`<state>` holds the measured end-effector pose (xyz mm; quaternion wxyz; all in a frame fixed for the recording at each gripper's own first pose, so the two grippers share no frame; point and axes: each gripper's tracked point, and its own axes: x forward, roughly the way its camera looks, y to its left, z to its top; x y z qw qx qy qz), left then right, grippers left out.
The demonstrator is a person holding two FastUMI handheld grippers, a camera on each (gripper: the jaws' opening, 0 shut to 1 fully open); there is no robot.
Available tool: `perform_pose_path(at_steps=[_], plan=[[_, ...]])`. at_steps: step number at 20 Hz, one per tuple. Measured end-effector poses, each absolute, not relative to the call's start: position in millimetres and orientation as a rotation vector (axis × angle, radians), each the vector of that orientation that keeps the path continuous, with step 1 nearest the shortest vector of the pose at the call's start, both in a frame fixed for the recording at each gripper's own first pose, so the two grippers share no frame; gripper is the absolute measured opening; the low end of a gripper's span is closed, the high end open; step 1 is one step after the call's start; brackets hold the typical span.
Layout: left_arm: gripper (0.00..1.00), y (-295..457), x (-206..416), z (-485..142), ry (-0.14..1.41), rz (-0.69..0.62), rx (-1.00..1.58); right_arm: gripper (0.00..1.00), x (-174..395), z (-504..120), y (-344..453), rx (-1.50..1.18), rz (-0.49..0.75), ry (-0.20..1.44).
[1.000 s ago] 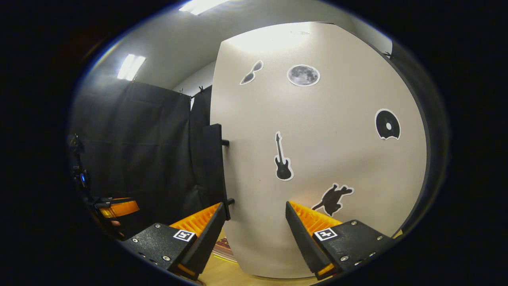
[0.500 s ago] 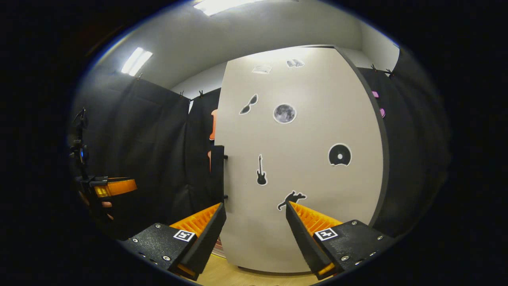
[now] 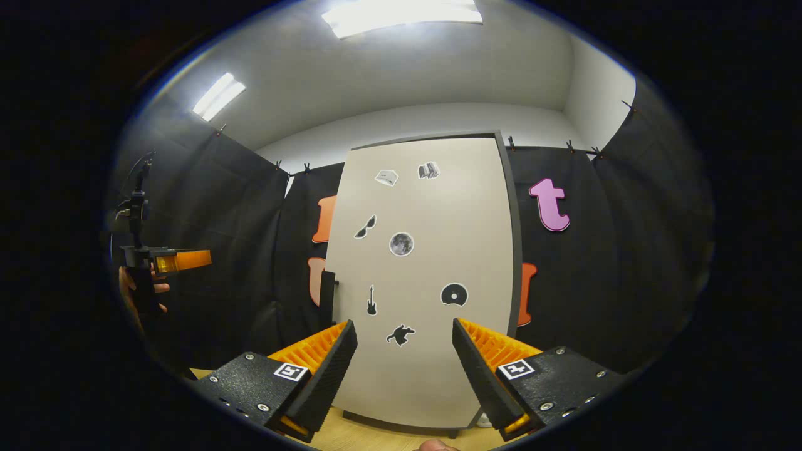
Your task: Open the cabinet door with the right hand, grasp the bottle in the cabinet with the left hand and place it on the coaster, then close the cabinet door with the right hand.
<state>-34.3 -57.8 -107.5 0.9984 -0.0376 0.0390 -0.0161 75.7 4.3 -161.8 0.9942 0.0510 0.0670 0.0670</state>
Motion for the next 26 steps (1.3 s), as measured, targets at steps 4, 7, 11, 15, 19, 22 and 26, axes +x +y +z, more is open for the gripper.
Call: perform_pose_path(at_steps=[4, 7, 11, 15, 19, 22, 26], plan=[[0.99, -62.6, -32.9, -78.8, 0.029, 0.000, -0.023, 0.94, 60.6, -119.4, -19.9, 0.072, 0.068, 0.083], [0.86, -72.1, -36.1, -67.7, 0.003, 0.009, -0.004, 0.94, 49.7, -83.0, -32.7, 0.062, 0.028, 0.020], [0.92, -81.3, -32.0, -51.3, -0.039, -0.003, -0.014, 0.95, 37.1, -50.9, -39.2, 0.057, 0.006, -0.037], [0.92, -84.6, -34.8, -48.6, -0.039, -0.006, -0.015, 0.94, 30.6, -46.8, -36.6, 0.046, 0.006, -0.034], [0.86, -76.6, -34.4, -41.5, -0.071, 0.022, -0.026, 0.94, 30.8, -50.7, -25.6, 0.007, 0.016, -0.037], [0.92, -73.4, -35.7, -40.7, -0.074, 0.031, -0.031, 0.94, 30.4, -52.9, -13.8, -0.003, 0.022, -0.039], [0.87, -63.9, -41.0, -43.0, -0.072, 0.058, -0.039, 0.95, 33.0, -56.6, -5.1, 0.009, 0.027, -0.045]])
